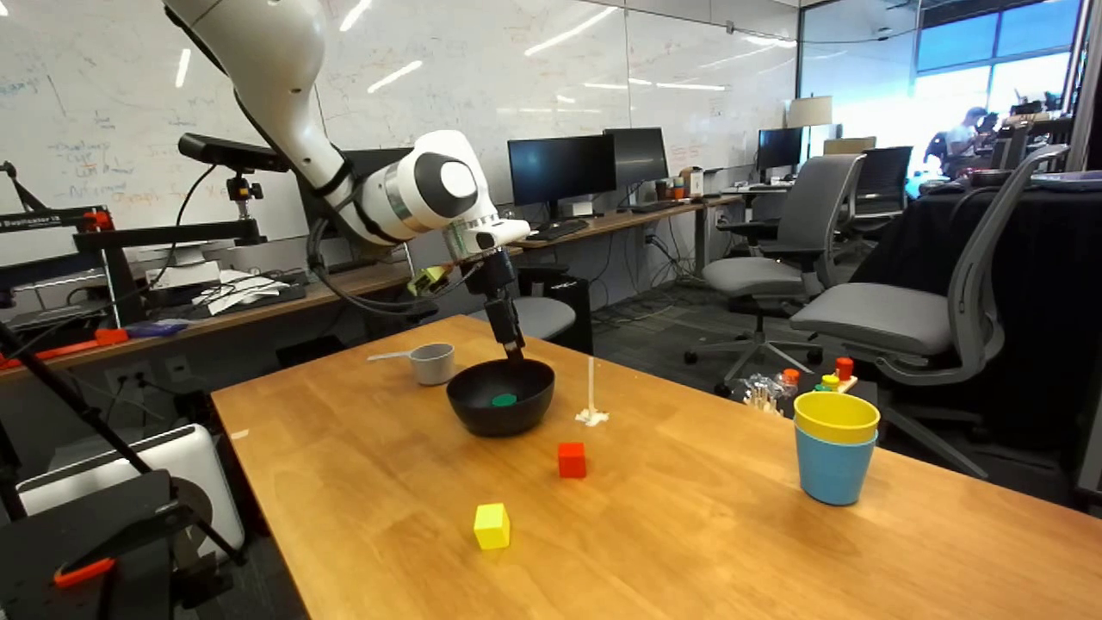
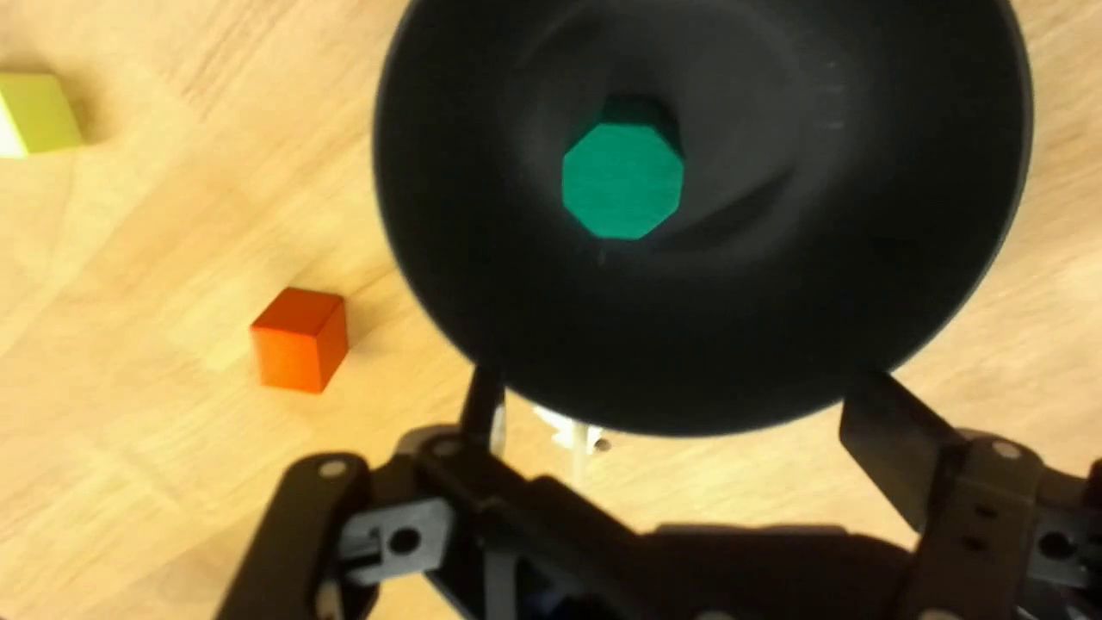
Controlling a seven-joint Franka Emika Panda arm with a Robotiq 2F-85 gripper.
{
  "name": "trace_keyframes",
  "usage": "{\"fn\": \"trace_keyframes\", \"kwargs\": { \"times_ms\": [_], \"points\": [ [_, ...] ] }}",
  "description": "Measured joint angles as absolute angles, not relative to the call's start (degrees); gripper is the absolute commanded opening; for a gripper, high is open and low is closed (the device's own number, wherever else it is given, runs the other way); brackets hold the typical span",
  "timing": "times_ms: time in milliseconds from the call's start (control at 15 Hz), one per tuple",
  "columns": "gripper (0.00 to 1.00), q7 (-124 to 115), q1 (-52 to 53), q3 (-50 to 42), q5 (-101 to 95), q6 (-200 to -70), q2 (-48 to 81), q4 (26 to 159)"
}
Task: Put the green, orange and yellow building blocks in the black bowl
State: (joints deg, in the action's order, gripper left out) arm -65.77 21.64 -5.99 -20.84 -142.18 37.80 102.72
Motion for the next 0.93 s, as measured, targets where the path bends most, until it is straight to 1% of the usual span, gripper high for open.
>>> {"fn": "trace_keyframes", "kwargs": {
  "times_ms": [533, 933],
  "points": [
    [1.00, -65.64, 18.65, -10.71, -26.93, -140.79, 24.88, 113.50],
    [1.00, -66.76, 14.42, -10.58, -25.72, -141.07, 22.24, 117.31]
  ]
}}
